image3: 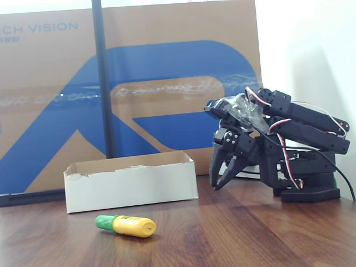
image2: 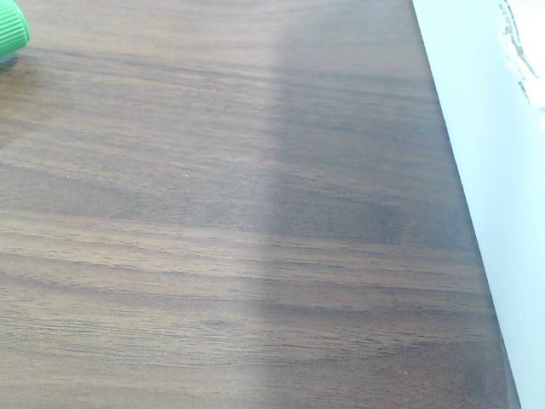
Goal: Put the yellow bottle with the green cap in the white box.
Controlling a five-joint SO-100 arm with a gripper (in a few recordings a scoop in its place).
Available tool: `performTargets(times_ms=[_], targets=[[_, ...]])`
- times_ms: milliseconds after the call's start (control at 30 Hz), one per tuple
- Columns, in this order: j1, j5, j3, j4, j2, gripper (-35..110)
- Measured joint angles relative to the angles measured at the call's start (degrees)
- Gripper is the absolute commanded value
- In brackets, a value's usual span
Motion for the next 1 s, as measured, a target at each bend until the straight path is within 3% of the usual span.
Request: performTargets(times_ms=[1000], targets=[[-4.04, -0.26, -2.20, 0.00, -2.64, 0]])
